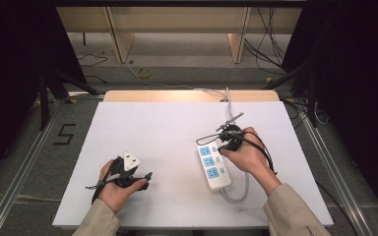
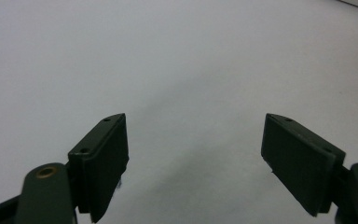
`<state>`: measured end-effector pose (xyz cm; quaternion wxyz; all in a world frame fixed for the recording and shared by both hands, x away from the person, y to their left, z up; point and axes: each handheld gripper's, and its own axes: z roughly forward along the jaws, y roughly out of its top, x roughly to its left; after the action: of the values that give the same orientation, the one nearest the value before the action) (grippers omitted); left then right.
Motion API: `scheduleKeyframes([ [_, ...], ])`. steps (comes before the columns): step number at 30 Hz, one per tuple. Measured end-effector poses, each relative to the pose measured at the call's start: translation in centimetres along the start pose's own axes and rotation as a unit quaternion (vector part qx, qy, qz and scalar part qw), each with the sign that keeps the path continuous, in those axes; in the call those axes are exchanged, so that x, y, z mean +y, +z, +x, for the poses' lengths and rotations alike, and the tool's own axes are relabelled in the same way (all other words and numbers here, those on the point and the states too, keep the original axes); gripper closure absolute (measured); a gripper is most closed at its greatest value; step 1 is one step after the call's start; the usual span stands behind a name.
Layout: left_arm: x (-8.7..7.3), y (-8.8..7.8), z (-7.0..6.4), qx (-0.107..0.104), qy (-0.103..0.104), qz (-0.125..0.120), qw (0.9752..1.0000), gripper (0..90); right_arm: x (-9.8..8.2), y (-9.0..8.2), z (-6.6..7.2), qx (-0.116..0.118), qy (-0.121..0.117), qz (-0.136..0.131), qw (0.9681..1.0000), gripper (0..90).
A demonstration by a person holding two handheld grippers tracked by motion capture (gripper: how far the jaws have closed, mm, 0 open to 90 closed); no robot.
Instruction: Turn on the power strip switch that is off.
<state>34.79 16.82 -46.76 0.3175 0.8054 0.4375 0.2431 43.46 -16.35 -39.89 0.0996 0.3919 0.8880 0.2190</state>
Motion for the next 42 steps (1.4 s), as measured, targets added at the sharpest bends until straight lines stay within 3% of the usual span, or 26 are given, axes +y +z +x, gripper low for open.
scheduleKeyframes([
  [42,0.0,0.1,-0.2,-0.004,0.001,0.000,1.0000,22.8,2.0,2.0,-0.7,-0.005,0.007,0.017,0.9998,90.0],
])
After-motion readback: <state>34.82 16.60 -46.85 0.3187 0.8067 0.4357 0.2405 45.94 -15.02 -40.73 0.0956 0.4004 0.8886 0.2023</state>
